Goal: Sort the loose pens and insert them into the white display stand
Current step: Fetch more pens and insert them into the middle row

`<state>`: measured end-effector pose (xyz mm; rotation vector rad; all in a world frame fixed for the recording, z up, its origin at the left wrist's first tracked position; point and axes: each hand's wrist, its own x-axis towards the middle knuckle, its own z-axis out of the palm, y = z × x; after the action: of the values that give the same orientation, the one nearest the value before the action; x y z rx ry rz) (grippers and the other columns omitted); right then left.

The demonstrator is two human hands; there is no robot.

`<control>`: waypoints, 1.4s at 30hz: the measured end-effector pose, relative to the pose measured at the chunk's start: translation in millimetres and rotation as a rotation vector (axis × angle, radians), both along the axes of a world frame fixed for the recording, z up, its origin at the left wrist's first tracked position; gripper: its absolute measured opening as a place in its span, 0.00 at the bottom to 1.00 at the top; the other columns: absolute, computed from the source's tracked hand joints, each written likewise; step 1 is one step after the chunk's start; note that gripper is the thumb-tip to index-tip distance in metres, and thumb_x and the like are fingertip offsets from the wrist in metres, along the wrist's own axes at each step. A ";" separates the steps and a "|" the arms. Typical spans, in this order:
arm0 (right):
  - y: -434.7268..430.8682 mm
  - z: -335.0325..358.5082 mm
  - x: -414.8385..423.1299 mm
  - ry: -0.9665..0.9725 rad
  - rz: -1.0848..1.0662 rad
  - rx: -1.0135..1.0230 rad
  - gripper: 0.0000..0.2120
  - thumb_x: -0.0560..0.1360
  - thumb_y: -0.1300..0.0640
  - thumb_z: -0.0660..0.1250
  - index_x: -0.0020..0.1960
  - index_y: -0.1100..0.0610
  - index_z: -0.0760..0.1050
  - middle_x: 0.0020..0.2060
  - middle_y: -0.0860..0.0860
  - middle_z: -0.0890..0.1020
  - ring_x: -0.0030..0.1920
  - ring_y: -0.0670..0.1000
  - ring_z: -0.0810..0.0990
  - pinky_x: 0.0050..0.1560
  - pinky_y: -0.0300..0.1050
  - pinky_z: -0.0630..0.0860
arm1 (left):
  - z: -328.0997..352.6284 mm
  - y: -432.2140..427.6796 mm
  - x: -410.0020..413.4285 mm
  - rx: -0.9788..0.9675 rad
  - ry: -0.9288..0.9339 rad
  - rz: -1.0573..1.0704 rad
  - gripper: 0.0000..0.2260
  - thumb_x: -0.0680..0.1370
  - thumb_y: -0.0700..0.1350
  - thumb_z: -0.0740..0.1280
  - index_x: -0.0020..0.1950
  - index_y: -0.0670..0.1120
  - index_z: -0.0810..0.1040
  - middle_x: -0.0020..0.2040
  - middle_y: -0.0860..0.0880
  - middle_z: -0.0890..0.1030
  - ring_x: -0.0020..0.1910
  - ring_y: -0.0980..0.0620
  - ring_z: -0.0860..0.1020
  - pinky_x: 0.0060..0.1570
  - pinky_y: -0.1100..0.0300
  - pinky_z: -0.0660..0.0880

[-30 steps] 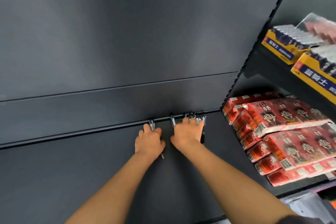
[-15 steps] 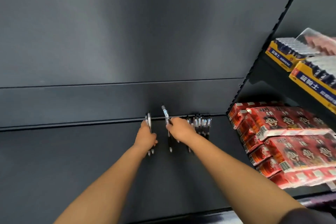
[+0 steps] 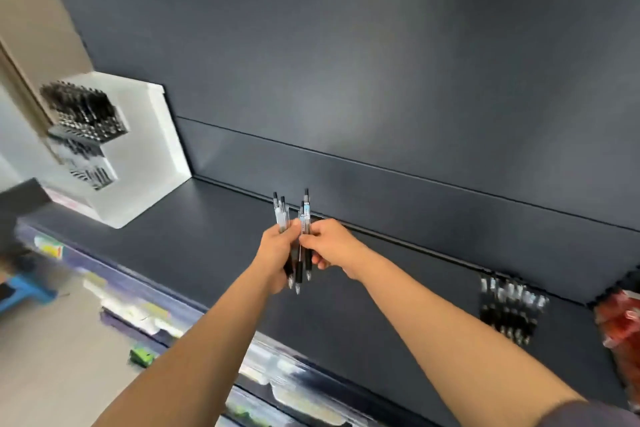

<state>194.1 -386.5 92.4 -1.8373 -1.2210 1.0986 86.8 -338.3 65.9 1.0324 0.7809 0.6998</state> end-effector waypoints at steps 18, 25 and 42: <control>209.5 31.7 -325.6 0.146 0.273 0.160 0.09 0.76 0.62 0.66 0.55 0.54 0.73 0.37 0.49 0.77 0.31 0.45 0.77 0.31 0.36 0.74 | 33.6 162.7 -344.7 0.197 0.132 0.495 0.07 0.81 0.42 0.60 0.48 0.39 0.75 0.36 0.42 0.81 0.31 0.48 0.81 0.33 0.55 0.77; 282.9 43.9 -380.8 0.200 0.299 0.344 0.08 0.79 0.60 0.61 0.56 0.53 0.75 0.42 0.48 0.78 0.36 0.47 0.78 0.32 0.38 0.74 | 31.9 213.6 -400.9 0.337 0.343 0.626 0.04 0.80 0.42 0.61 0.47 0.42 0.71 0.35 0.46 0.76 0.30 0.53 0.73 0.33 0.60 0.70; 470.3 57.6 -408.2 0.237 0.125 0.465 0.01 0.76 0.61 0.67 0.47 0.58 0.76 0.35 0.50 0.79 0.32 0.46 0.77 0.32 0.39 0.75 | 47.6 400.1 -424.9 0.483 0.340 0.501 0.05 0.80 0.41 0.60 0.47 0.48 0.73 0.37 0.47 0.80 0.30 0.56 0.79 0.35 0.62 0.77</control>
<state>-214.1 83.8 150.0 -1.2609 -1.3286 0.9655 -338.1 61.9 113.5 1.4333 1.2236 1.1991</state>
